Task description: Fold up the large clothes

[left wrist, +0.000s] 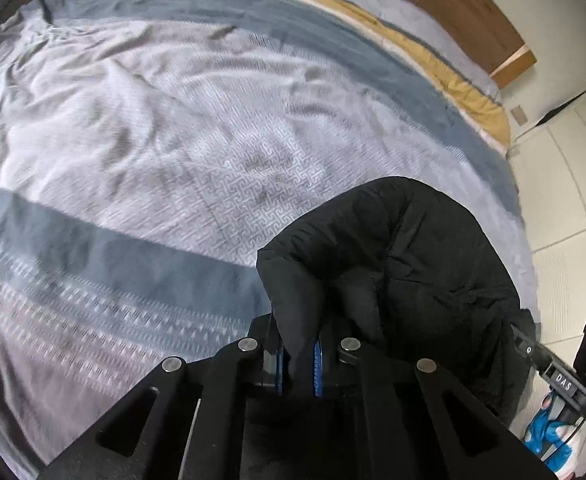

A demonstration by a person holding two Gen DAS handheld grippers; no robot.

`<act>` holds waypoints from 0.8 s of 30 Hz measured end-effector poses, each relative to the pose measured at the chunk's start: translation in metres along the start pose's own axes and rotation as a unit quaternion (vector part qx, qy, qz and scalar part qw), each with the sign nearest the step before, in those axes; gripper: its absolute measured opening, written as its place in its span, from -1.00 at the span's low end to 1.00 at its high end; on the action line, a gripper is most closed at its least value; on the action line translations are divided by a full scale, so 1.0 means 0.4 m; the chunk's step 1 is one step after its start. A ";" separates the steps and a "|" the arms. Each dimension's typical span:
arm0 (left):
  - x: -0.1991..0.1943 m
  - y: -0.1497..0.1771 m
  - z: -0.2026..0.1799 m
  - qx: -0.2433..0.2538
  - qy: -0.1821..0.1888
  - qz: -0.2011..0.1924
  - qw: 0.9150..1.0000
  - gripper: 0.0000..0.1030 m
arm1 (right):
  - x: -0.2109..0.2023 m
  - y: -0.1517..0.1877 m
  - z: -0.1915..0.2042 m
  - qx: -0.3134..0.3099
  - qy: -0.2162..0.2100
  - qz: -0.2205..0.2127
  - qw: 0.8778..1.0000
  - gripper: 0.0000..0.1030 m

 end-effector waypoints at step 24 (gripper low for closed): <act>-0.413 0.424 -0.074 0.022 0.030 -0.022 0.999 -0.81 | -0.483 0.465 0.057 0.002 -0.041 -0.068 0.997 -0.77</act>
Point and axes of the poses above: each gripper's, at about its wrist camera, not at the fingertips, and x roughly the way its jaws point, z to its left, y to its underside, the point moved 3 cm from there along x, roughly the way its jaws point, and after that the axes turned 14 degrees about y, right-handed, at the moved point
